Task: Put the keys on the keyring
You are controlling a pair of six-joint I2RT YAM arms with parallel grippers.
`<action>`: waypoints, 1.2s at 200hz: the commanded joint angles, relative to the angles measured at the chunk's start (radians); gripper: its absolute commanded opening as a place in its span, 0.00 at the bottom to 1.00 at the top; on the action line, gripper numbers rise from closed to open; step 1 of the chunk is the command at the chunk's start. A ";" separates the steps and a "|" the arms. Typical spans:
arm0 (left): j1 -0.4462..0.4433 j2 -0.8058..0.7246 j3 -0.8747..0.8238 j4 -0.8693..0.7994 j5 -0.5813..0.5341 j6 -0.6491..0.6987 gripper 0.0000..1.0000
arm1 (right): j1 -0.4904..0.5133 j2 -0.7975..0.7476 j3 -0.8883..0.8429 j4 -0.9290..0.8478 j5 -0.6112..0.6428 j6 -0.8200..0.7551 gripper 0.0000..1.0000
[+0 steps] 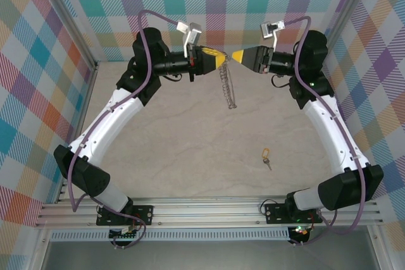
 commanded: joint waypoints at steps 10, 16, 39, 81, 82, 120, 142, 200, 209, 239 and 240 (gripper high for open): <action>-0.010 0.009 0.042 0.059 0.037 -0.017 0.00 | 0.011 0.018 0.048 0.031 -0.031 -0.010 0.41; -0.010 0.011 0.044 0.057 0.038 -0.017 0.00 | 0.013 0.021 0.053 0.030 -0.033 -0.011 0.41; -0.010 0.018 0.050 0.051 0.034 -0.019 0.00 | 0.019 0.032 0.069 0.024 -0.045 -0.014 0.38; -0.010 0.026 0.061 0.049 0.028 -0.020 0.00 | 0.025 0.035 0.087 -0.027 -0.082 -0.050 0.32; -0.010 0.026 0.061 0.048 0.028 -0.019 0.00 | 0.025 0.035 0.086 -0.029 -0.082 -0.052 0.32; -0.010 0.035 0.079 0.035 0.031 -0.015 0.00 | 0.026 0.031 0.085 -0.058 -0.088 -0.075 0.26; -0.009 0.042 0.090 0.026 0.037 -0.016 0.00 | 0.026 0.033 0.089 -0.059 -0.088 -0.077 0.19; -0.010 0.051 0.129 -0.025 0.026 -0.024 0.00 | 0.026 0.038 0.103 -0.052 -0.047 -0.081 0.00; -0.010 0.055 0.161 -0.079 -0.004 -0.023 0.00 | 0.026 0.037 0.103 -0.048 -0.032 -0.086 0.00; -0.007 0.080 0.296 -0.303 -0.111 -0.035 0.06 | 0.024 0.026 0.091 -0.020 0.025 -0.103 0.00; -0.007 0.080 0.300 -0.310 -0.112 -0.036 0.06 | 0.024 0.026 0.091 -0.020 0.027 -0.103 0.00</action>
